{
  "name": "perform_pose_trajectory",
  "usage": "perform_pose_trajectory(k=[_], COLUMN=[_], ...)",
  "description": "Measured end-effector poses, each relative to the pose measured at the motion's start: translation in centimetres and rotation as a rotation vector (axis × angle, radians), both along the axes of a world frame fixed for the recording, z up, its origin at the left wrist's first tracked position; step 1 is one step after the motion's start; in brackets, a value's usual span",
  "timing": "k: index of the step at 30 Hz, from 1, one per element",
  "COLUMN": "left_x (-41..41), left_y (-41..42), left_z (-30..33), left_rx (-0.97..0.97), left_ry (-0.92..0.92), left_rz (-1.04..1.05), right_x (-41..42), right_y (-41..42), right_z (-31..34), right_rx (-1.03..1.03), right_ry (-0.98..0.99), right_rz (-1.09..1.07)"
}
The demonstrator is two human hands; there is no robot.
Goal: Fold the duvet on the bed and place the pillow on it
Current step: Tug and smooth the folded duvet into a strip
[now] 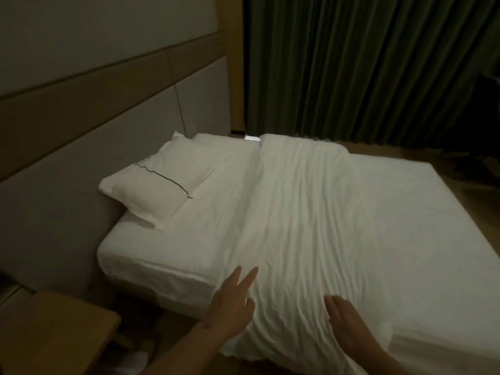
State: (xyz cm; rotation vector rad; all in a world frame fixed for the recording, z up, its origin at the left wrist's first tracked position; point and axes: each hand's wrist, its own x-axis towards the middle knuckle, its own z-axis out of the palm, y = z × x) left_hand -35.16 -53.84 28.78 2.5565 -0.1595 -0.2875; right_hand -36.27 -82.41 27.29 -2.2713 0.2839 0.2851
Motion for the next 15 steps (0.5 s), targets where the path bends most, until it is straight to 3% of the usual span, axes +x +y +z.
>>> perform_pose_trajectory(k=[3, 6, 11, 15], left_x=[-4.3, -5.7, -5.8, -5.7], left_y=[4.8, 7.5, 7.9, 7.5], left_z=[-0.8, -2.5, -6.7, -11.2], left_rx=[0.006, -0.021, -0.241, -0.299], left_ry=[-0.021, 0.035, 0.139, 0.217], left_rz=[-0.094, -0.092, 0.137, 0.33], right_x=[-3.7, -7.0, -8.0, -6.8], right_y=[0.5, 2.7, 6.2, 6.1], right_z=[-4.1, -3.1, -2.0, -6.1], right_rx=[-0.088, -0.104, -0.074, -0.055], right_ry=[0.095, 0.23, 0.248, 0.317], right_rz=[-0.049, -0.031, -0.067, -0.097])
